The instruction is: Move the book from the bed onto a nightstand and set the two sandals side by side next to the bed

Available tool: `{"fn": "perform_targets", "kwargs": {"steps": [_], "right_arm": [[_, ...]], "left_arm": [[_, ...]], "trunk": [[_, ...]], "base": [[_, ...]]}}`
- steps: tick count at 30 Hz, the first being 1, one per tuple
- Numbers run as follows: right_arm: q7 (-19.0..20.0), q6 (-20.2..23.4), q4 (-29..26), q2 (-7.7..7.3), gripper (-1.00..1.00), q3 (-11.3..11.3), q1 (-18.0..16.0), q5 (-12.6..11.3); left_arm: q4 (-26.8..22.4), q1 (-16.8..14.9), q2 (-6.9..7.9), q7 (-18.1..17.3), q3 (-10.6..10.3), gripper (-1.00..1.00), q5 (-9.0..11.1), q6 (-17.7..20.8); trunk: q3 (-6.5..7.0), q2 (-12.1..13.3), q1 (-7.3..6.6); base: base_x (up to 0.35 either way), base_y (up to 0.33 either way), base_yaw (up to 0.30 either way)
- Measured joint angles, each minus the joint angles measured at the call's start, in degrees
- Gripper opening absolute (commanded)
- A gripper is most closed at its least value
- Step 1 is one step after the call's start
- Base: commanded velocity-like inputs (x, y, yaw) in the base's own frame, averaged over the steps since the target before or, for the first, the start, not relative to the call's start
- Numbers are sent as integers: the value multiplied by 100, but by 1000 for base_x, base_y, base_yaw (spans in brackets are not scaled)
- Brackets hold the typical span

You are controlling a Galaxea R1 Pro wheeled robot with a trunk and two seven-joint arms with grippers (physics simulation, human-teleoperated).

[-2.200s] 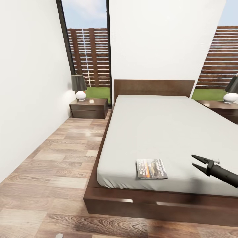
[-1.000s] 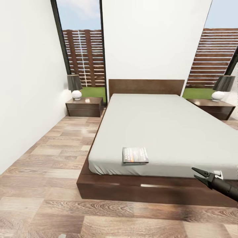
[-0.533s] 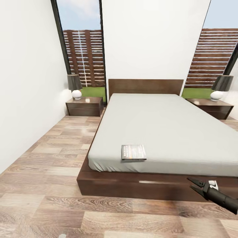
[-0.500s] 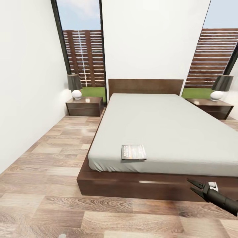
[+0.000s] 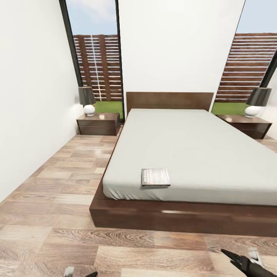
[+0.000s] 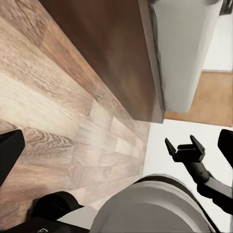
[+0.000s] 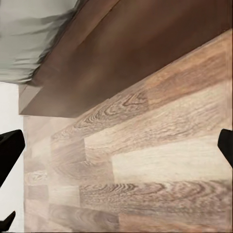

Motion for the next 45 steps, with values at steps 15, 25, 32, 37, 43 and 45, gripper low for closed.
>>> {"fn": "perform_targets", "kwargs": {"steps": [15, 25, 32, 37, 43, 45], "right_arm": [[-182, -743, -1, 211, 100, -60, 817, -737], [-96, -810, -10, 317, 100, -72, 758, -840], [-110, -812, -10, 361, 100, -72, 536, -846], [-142, -832, -8, 522, 100, -88, 539, -860], [-292, -908, -7, 666, 100, -87, 540, -872], [-356, -920, -8, 674, 100, -89, 541, -878]], "left_arm": [[-186, 0, -40, 214, 278, 100, 2, 1], [-603, 35, -10, 313, 296, 100, -35, 35], [-668, 74, 138, 286, 296, 100, -49, 31], [-660, 153, 125, 294, 293, 100, -49, 28], [-660, 187, 106, 295, 283, 100, -53, 39], [-659, 189, 104, 296, 282, 100, -53, 41]], "trunk": [[0, 0, 0], [1, 0, 0], [0, 0, 0], [0, 0, 0], [0, 0, 0], [0, 0, 0]], "base": [[0, 0, 0], [0, 0, 0], [0, 0, 0], [0, 0, 0], [0, 0, 0], [0, 0, 0]]}}
